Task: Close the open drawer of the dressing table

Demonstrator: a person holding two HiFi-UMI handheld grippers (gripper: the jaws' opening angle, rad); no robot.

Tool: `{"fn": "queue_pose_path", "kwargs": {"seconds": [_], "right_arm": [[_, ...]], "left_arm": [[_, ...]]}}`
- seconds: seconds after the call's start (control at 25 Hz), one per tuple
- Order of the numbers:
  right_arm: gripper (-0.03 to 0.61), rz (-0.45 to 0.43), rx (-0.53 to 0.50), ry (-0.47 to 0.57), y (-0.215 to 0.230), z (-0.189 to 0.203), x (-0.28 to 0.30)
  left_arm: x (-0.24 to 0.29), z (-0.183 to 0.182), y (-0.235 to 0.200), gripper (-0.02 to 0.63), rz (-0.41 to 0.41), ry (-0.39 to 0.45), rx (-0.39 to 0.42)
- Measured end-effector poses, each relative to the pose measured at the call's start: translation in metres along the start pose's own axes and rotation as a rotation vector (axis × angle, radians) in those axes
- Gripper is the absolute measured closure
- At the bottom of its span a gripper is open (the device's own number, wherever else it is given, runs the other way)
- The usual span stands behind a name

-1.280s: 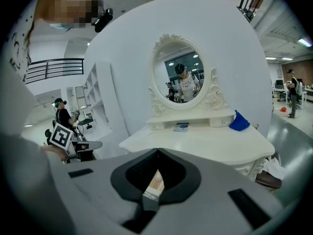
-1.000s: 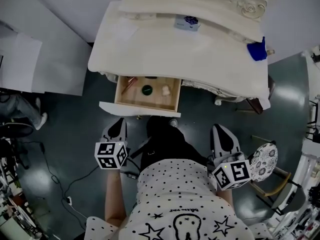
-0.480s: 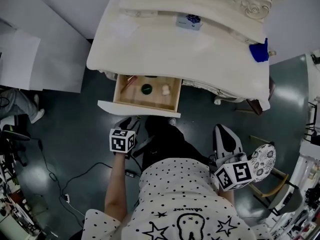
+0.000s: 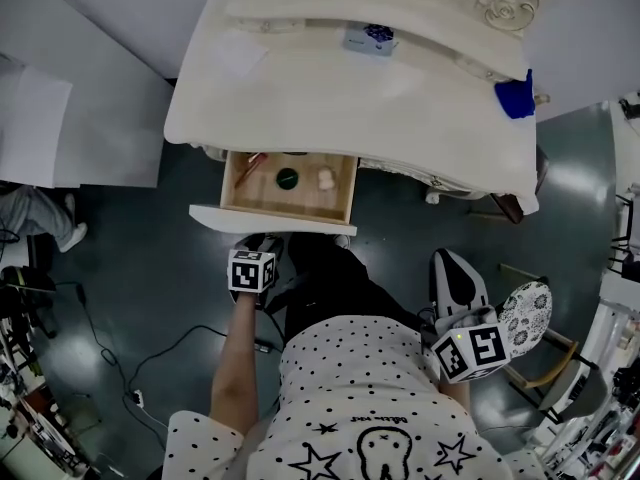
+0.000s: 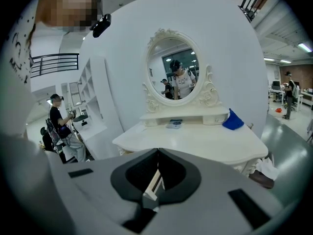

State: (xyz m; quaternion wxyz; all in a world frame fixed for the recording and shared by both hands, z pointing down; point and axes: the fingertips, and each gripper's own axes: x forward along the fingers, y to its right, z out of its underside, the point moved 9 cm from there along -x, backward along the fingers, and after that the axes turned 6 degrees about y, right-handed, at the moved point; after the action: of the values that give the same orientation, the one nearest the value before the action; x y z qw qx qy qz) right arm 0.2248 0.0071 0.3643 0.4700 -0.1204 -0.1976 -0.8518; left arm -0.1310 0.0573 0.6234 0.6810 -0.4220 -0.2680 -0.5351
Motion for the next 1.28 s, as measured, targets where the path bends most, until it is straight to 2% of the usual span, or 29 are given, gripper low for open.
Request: {"fn": "queue_pose_path", "kwargs": {"seconds": [0.16,0.24,0.88,1.28], "right_arm": [[0.569,0.003,0.005,-0.005,0.0,0.001,0.0],[0.569,0.002,0.006,-0.003,-0.001,0.001,0.0],[0.569,0.004,0.005,0.002,-0.012,-0.002,0.007],[0.569,0.053,0.032,-0.011,-0.021,-0.011,0.022]], "left_arm": [[0.006,-0.001,0.001,0.426,0.008,-0.004,-0.025],[0.007,-0.001,0.0,0.465,-0.01,-0.003,-0.028],[0.011,-0.006,0.001,0.471,-0.044,0.026,0.007],[0.026,-0.033,-0.008,0.472,-0.006,0.008,0.036]]}}
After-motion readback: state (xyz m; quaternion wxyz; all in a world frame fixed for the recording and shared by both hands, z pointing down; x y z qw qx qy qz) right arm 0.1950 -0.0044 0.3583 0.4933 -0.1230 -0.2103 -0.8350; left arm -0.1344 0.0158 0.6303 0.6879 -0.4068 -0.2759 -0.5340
